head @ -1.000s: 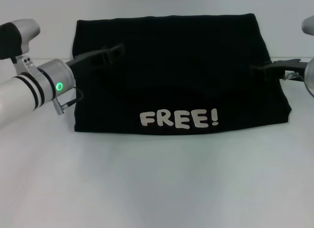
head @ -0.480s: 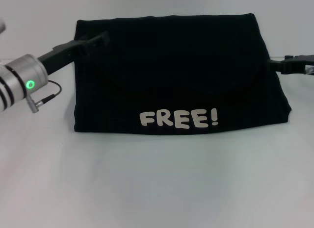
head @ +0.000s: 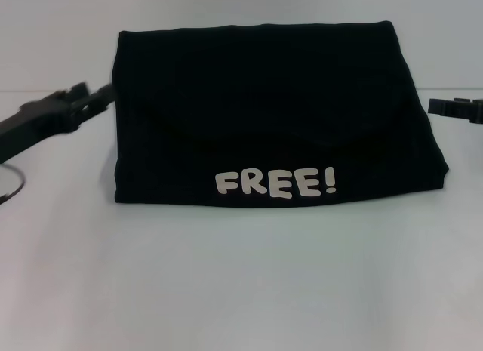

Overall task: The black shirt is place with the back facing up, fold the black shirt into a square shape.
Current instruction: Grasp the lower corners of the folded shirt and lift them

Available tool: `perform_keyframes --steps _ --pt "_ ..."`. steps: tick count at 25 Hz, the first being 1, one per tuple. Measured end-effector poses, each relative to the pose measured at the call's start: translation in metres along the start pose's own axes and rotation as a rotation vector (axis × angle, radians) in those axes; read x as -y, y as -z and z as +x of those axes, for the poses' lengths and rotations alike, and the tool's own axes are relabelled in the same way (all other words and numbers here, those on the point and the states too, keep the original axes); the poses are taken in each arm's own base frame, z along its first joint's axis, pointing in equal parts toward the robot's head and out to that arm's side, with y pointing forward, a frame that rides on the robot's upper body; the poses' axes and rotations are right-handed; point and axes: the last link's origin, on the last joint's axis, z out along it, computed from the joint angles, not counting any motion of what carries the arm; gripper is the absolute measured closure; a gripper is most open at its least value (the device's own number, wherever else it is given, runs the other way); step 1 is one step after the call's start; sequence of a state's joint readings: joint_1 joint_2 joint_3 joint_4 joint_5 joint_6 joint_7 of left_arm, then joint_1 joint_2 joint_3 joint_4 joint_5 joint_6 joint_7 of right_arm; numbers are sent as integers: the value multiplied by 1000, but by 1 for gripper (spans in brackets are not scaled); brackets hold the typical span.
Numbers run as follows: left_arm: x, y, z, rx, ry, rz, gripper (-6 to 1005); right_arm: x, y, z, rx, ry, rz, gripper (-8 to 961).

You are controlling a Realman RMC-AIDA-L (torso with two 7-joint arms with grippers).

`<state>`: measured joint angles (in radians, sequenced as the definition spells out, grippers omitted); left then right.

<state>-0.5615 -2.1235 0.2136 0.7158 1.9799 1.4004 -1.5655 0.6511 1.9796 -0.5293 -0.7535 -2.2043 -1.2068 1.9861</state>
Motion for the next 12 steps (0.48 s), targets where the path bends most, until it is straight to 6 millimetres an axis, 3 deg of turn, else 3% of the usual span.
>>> perform_keyframes --steps 3,12 --pt "7 12 -12 79 -27 44 289 2 8 11 28 -36 -42 247" --pt "13 15 -37 244 -78 94 240 5 9 31 48 -87 -60 196"
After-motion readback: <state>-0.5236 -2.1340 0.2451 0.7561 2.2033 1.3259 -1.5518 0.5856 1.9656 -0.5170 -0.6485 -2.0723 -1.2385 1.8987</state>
